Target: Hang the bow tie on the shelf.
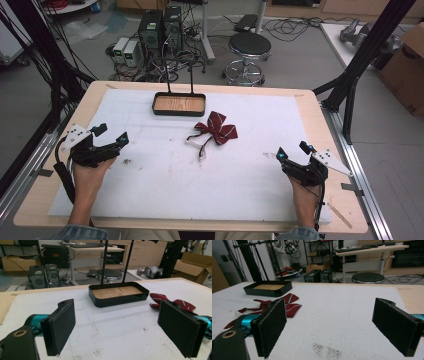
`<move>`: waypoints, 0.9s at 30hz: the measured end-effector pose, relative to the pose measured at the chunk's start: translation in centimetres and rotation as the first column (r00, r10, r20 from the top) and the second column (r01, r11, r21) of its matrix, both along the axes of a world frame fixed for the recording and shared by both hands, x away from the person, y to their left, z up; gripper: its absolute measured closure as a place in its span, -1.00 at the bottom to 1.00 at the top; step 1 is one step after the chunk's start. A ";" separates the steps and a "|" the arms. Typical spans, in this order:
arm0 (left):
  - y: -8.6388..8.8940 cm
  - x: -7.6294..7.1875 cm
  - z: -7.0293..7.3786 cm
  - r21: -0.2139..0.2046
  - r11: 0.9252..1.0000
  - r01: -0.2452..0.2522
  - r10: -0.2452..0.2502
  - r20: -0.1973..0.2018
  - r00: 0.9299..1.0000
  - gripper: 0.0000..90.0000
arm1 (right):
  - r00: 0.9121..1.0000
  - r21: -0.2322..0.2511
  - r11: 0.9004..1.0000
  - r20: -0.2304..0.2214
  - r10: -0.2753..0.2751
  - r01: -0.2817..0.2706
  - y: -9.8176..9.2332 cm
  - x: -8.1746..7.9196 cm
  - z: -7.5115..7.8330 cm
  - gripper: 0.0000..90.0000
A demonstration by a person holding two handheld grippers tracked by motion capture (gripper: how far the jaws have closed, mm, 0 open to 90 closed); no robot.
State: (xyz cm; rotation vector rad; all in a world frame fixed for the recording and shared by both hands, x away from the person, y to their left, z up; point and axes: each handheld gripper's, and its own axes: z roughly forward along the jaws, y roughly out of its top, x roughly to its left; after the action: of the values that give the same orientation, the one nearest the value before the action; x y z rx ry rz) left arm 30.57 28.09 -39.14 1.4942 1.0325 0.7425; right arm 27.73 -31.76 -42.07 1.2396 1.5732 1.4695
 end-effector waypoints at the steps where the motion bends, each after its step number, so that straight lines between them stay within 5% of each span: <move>1: -0.1 0.0 0.0 0.004 1.000 0.001 -0.001 0.001 1.000 -0.66 | 1.000 0.001 1.000 -0.001 -0.001 0.001 0.0 0.0 0.0 -0.75; 11: -0.2 0.1 0.0 0.013 1.000 0.001 -0.001 -0.001 1.000 -0.66 | 1.000 0.007 1.000 -0.006 0.028 -0.028 0.4 1.0 0.7 -0.75; 27: -0.2 0.2 0.0 0.005 1.000 0.018 -0.018 0.003 1.000 -0.66 | 0.990 -0.076 0.987 -0.028 0.138 -0.140 4.2 5.4 2.0 -0.75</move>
State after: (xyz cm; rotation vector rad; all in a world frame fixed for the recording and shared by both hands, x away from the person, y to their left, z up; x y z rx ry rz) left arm 30.74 27.86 -39.11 1.5040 1.0140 0.7348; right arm 33.15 -27.57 -40.03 1.1252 1.7456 1.4692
